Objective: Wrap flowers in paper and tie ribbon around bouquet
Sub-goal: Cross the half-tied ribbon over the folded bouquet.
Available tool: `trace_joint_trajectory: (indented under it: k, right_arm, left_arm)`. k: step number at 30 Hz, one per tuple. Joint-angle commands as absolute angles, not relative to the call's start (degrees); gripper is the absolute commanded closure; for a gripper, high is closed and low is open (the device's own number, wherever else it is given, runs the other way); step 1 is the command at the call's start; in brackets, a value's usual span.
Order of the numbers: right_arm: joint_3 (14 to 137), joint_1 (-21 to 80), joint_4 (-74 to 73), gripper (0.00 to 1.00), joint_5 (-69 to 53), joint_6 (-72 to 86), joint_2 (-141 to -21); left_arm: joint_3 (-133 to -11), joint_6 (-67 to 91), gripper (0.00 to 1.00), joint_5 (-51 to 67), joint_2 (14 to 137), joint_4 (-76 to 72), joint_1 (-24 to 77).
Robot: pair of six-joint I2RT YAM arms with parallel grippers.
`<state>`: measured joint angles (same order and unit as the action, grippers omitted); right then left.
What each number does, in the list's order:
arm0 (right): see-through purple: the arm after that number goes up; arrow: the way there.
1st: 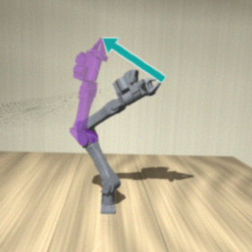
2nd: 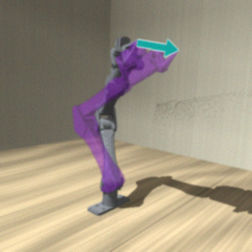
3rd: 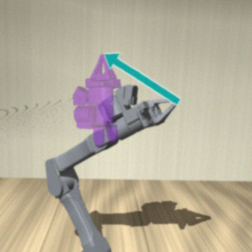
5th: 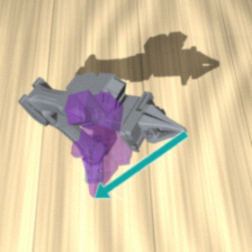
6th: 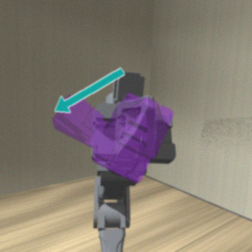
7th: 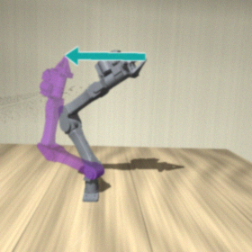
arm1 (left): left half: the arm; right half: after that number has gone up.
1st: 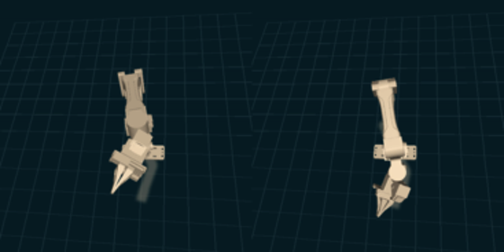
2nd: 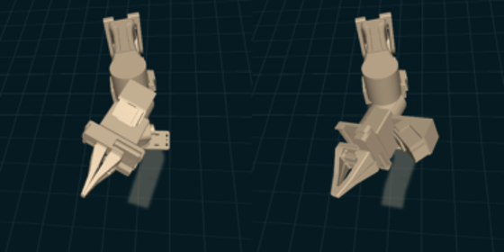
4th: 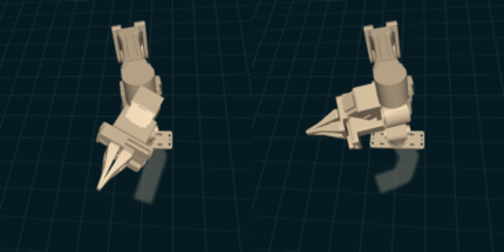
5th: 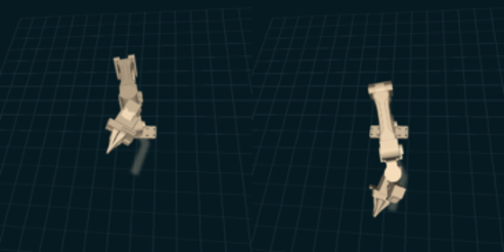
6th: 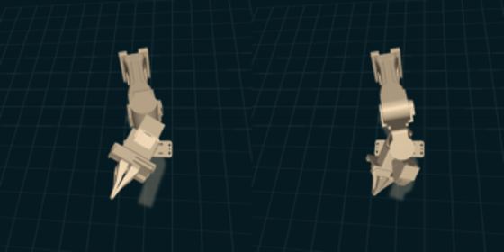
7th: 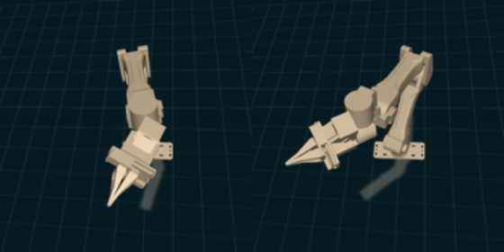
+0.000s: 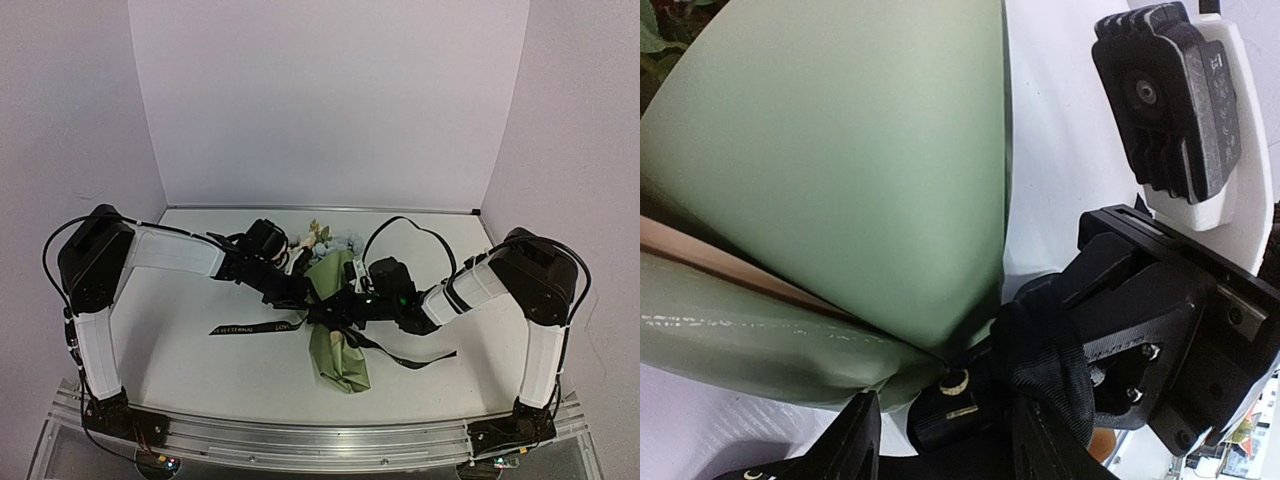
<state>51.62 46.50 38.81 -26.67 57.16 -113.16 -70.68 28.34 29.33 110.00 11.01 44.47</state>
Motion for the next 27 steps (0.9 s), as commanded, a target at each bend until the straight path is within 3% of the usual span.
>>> trace_joint_trajectory:
  k: [1,7,20,27]
  right_arm:
    - [53.77,46.19,39.50,1.00,-27.78,56.17,-112.85]
    - [53.79,46.15,39.47,1.00,-28.47,56.26,-112.94]
    - [52.63,46.19,38.59,0.99,-28.13,55.72,-111.01]
    - [51.24,46.23,35.32,0.91,-27.14,54.07,-107.39]
  left_arm:
    - [-73.51,27.25,0.53,30.29,111.31,10.62,44.74]
    - [-74.05,27.38,0.62,30.50,112.02,10.26,44.78]
    - [-72.09,27.51,0.97,27.32,110.32,8.92,44.91]
    - [-69.01,27.48,1.00,24.50,106.80,5.66,45.33]
